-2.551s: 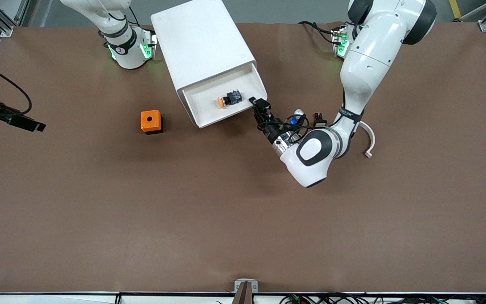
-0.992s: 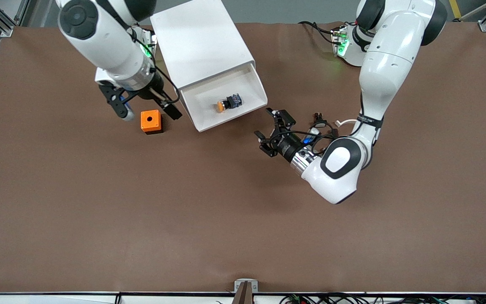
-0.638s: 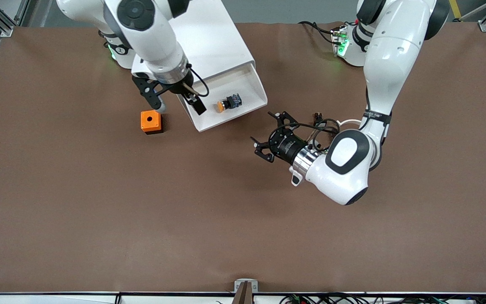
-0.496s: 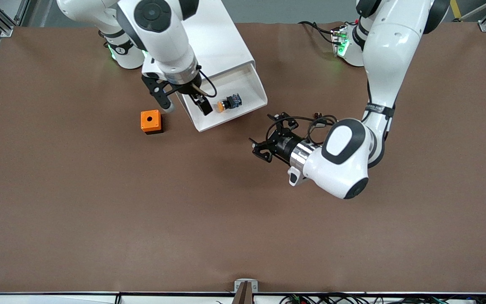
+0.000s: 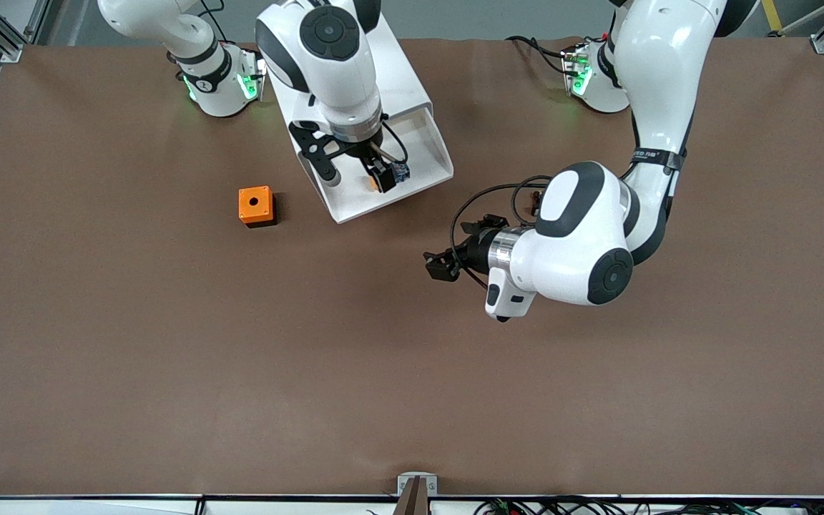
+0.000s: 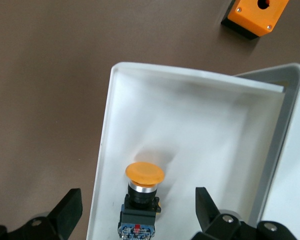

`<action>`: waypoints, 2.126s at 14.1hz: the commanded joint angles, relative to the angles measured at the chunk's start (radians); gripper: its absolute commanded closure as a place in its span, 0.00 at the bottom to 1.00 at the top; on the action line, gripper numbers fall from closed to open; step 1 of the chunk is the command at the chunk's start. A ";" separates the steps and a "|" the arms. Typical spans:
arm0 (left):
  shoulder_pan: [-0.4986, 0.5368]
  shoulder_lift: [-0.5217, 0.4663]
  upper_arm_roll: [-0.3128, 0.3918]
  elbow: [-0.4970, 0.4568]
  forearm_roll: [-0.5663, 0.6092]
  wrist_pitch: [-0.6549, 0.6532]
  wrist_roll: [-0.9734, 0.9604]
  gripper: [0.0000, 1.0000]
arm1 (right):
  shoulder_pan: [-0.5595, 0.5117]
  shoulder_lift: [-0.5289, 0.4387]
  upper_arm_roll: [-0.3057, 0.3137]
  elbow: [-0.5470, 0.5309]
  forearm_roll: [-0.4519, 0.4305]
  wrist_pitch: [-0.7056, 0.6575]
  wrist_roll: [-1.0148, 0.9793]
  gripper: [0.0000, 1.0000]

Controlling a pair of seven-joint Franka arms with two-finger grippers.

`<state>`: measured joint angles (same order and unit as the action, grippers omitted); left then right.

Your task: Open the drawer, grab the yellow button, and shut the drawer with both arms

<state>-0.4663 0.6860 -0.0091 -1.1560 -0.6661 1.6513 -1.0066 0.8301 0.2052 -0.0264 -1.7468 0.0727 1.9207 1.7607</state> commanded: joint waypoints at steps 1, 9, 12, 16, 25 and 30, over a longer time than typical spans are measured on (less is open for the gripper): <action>-0.020 -0.037 0.014 -0.022 0.075 0.050 0.051 0.00 | 0.030 0.051 -0.012 0.056 -0.019 -0.008 0.049 0.00; -0.057 -0.045 0.012 -0.025 0.261 0.185 0.077 0.00 | 0.078 0.082 -0.012 0.072 -0.030 -0.006 0.086 0.00; -0.080 -0.045 0.012 -0.025 0.307 0.215 0.072 0.00 | 0.089 0.091 -0.012 0.069 -0.030 0.006 0.088 0.00; -0.094 -0.045 0.014 -0.027 0.352 0.223 0.063 0.00 | 0.095 0.115 -0.013 0.070 -0.031 0.008 0.088 0.00; -0.150 -0.039 0.017 -0.033 0.459 0.223 -0.019 0.00 | 0.106 0.128 -0.012 0.070 -0.044 0.009 0.095 0.82; -0.175 -0.037 0.014 -0.034 0.533 0.223 -0.053 0.00 | 0.093 0.128 -0.013 0.104 -0.040 0.001 0.123 1.00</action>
<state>-0.6181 0.6632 -0.0089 -1.1723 -0.1739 1.8600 -1.0354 0.9188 0.3251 -0.0302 -1.6836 0.0467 1.9379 1.8584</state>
